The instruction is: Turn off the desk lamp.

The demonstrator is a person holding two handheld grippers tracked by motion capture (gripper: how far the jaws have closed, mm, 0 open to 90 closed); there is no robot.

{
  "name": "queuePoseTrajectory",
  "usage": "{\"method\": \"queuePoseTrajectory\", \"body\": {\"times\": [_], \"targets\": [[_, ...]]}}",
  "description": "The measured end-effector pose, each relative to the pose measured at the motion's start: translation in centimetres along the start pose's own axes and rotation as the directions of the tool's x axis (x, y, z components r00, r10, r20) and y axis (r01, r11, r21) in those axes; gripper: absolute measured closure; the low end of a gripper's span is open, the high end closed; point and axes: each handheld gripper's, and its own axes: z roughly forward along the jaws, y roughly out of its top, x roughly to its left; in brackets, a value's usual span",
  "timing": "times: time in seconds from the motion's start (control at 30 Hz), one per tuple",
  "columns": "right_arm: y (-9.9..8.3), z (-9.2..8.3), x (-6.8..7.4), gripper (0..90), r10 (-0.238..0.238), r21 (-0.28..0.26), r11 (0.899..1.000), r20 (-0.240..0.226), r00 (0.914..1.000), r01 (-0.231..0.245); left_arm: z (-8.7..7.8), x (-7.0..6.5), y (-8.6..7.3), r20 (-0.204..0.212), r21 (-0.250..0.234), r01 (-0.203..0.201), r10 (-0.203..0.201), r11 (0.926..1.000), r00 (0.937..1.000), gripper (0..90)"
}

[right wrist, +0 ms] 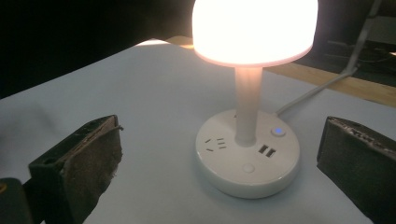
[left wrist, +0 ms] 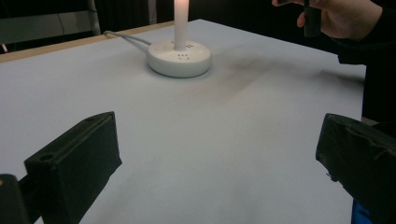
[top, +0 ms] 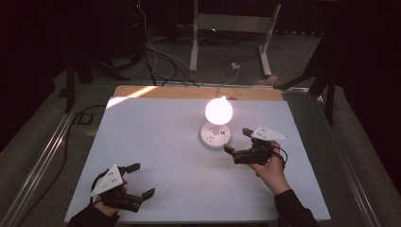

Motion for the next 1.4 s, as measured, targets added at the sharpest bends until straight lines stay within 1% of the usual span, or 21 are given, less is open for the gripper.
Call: {"method": "queuePoseTrajectory", "body": {"times": [0.03, 0.1, 0.13, 0.23, 0.3, 0.4, 0.43, 0.53, 0.57, 0.6, 0.63, 0.7, 0.87, 0.93, 1.03, 1.13, 1.4], "targets": [[0.0, 0.2, 0.0, 0.0, 0.001, 0.004, 1.000, -0.001, 1.0000, -0.001, 0.0, 0.0, 0.0, 0.001, -0.001, 0.001, -0.001, 1.0000, 1.0000, 0.4], [0.0, 0.4, 0.0, 5.0, -0.004, 0.001, 1.000, 0.012, 0.9999, 0.004, 0.0, 0.0, 0.0, 0.001, -0.005, 0.003, -0.003, 1.0000, 1.0000, 0.4], [0.0, 0.6, 0.0, 5.2, -0.006, 0.006, 1.000, 0.014, 0.9999, 0.006, 0.0, 0.0, 0.0, 0.001, -0.004, 0.003, -0.003, 1.0000, 1.0000, 0.4], [0.0, 1.1, 0.2, 13.5, -0.019, 0.012, 1.000, 0.044, 0.9988, 0.019, 0.0, 0.0, 0.0, 0.001, -0.002, 0.003, -0.003, 1.0000, 1.0000, 0.4], [0.0, 1.5, 0.2, 17.1, -0.022, 0.020, 1.000, 0.049, 0.9985, 0.021, -0.1, 0.1, 0.0, 0.001, -0.005, 0.008, -0.008, 1.0000, 1.0000, 0.4], [0.1, 1.9, 0.3, 26.2, -0.009, 0.027, 1.000, 0.050, 0.9987, 0.007, -0.1, 0.1, 0.0, -0.001, -0.005, 0.008, -0.008, 1.0000, 1.0000, 0.4], [0.2, 2.0, 0.3, 27.9, 0.002, 0.031, 1.000, 0.047, 0.9989, -0.003, -0.1, 0.1, 0.0, 0.000, -0.004, 0.008, -0.008, 1.0000, 1.0000, 0.4], [0.4, 2.4, 0.3, 40.2, 0.016, 0.036, 0.999, 0.053, 0.9985, -0.018, -0.1, 0.1, 0.0, 0.001, -0.005, 0.008, -0.008, 1.0000, 1.0000, 0.4], [0.4, 2.6, 0.3, 43.2, 0.011, 0.041, 0.999, 0.060, 0.9981, -0.014, -0.1, 0.1, 0.0, 0.001, -0.005, 0.008, -0.008, 1.0000, 1.0000, 0.4], [0.4, 2.7, 0.3, 49.5, 0.010, 0.048, 0.999, 0.063, 0.9980, -0.013, -0.1, 0.1, 0.0, 0.001, -0.005, 0.008, -0.008, 1.0000, 1.0000, 0.4], [0.4, 2.8, 0.2, 53.6, 0.013, 0.057, 0.998, 0.071, 0.9974, -0.017, -0.1, 0.1, 0.0, 0.001, -0.004, 0.008, -0.008, 1.0000, 1.0000, 0.4], [0.4, 3.1, 0.1, 60.2, 0.005, 0.070, 0.997, 0.084, 0.9965, -0.011, -0.1, 0.1, 0.0, -0.001, -0.007, 0.009, -0.009, 0.9999, 1.0000, 0.4], [0.3, 3.7, -0.3, 69.3, -0.007, 0.079, 0.997, 0.118, 0.9930, -0.002, -0.1, 0.1, 0.0, 0.000, -0.007, 0.007, -0.007, 1.0000, 1.0000, 0.4], [0.3, 3.9, -0.4, 75.8, -0.006, 0.088, 0.996, 0.128, 0.9917, -0.005, -0.1, 0.1, 0.0, 0.000, -0.006, 0.009, -0.009, 0.9999, 1.0000, 0.4], [0.3, 4.3, -0.5, 83.2, 0.000, 0.104, 0.994, 0.134, 0.9909, -0.014, -0.1, 0.1, 0.0, 0.000, -0.007, 0.007, -0.007, 0.9999, 1.0000, 0.4], [0.2, 4.8, -0.7, 88.6, -0.004, 0.122, 0.992, 0.146, 0.9892, -0.014, -0.2, 0.1, 0.0, -0.001, -0.006, 0.008, -0.008, 0.9999, 1.0000, 0.4], [-0.6, 5.8, -1.2, 89.6, -0.002, 0.165, 0.986, 0.166, 0.9861, -0.026, -0.1, 0.1, 0.0, 0.001, -0.005, 0.007, -0.007, 1.0000, 1.0000, 0.4]]}}
